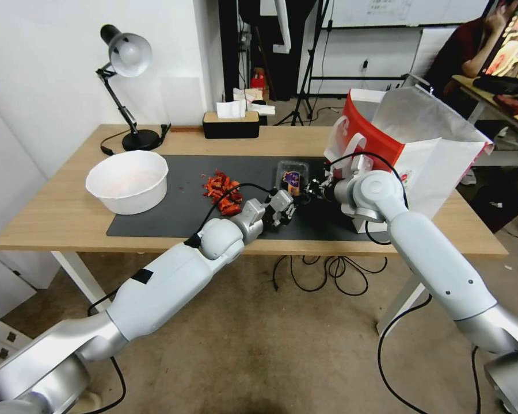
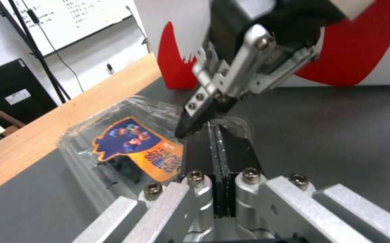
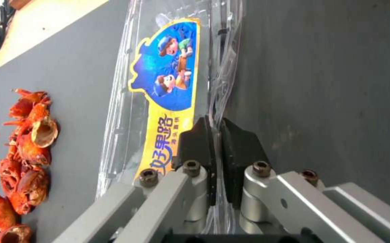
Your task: Close the disposable takeout box, then place it into the delivery bag.
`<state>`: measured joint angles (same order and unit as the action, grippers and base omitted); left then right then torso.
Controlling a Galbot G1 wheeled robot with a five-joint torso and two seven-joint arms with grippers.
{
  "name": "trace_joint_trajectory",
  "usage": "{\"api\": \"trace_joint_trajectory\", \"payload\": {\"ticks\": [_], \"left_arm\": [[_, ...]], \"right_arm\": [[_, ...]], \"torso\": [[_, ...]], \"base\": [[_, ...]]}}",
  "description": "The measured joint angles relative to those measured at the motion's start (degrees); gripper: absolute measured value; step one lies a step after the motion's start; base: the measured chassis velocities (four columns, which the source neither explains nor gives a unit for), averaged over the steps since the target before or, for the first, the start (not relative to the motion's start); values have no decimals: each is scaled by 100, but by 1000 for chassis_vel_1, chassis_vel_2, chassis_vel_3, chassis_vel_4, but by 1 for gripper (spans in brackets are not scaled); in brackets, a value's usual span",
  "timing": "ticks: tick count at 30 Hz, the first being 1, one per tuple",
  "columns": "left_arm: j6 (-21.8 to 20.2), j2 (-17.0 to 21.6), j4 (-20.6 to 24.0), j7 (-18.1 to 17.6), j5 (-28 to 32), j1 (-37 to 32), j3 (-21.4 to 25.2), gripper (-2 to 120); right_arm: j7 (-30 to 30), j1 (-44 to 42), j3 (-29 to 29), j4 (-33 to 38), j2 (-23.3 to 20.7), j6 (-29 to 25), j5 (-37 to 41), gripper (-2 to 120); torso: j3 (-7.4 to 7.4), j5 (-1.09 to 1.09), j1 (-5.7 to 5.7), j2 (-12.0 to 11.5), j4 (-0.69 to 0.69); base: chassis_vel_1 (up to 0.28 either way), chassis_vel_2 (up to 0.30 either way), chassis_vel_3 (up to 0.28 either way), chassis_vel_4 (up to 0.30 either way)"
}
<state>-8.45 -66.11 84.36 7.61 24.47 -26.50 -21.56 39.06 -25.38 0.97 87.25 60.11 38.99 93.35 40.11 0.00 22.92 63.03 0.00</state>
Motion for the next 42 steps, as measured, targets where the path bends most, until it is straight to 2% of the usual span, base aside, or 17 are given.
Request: {"api": "trace_joint_trajectory", "payload": {"ticks": [7, 11, 14, 20, 21, 22, 25, 30, 33, 40, 42], "left_arm": [[-135, 298, 324, 146, -8, -118, 90, 0], [-165, 560, 628, 229, -31, -406, 317, 0], [-158, 756, 991, 232, -34, -797, 692, 0], [-111, 896, 1415, 225, -34, -1394, 1247, 0], [-74, 891, 1543, 214, -37, -1616, 1474, 0], [-74, 891, 1543, 214, -37, -1616, 1474, 0], [121, 777, 1854, 174, -62, -2200, 2079, 0], [282, 678, 2029, 137, -99, -2555, 2405, 0], [455, 488, 2259, 35, -122, -3011, 2804, 0], [612, 194, 2592, -68, -264, -3708, 3125, 0], [620, 124, 2654, -71, -283, -3847, 3201, 4]], "right_arm": [[7, -8, -5, 52, -1, -24, -5, 2], [33, -9, -5, 108, 1, -34, -7, 2], [39, -21, -29, 162, -4, -52, -7, 2], [40, -69, -71, 262, -33, -69, -6, 2], [42, -88, -82, 290, -38, -74, -4, 2], [42, -88, -82, 290, -38, -74, -4, 2], [46, -119, -114, 343, -58, -83, 0, 2], [50, -129, -118, 419, -93, -97, 5, 2], [59, -183, -174, 546, -135, -119, 26, 2], [25, -322, -294, 731, -221, -173, 36, 2], [-14, -353, -324, 775, -244, -196, 36, 2]], "torso": [[0, 0, 0, 0, -2], [0, -1, -1, 0, 0], [0, 0, 0, 0, 0], [-1, 0, -1, 0, 1], [0, 0, -1, 0, 0], [0, 0, -1, 0, 0], [-1, 1, 0, 0, 0], [0, -1, -1, 0, -1], [0, 0, -1, 0, 0], [-1, 1, -1, 0, 0], [-1, 0, -1, 0, -1]], "base": [[0, 0, 0, 0], [0, 0, 0, 0], [0, 0, 0, 0], [0, 0, 0, 0], [0, 0, 0, 0], [0, 0, 0, 0], [0, 0, 0, 0], [0, 0, 0, 0], [0, 0, 0, 0], [0, 0, 0, 0], [0, 0, 0, 0]]}}
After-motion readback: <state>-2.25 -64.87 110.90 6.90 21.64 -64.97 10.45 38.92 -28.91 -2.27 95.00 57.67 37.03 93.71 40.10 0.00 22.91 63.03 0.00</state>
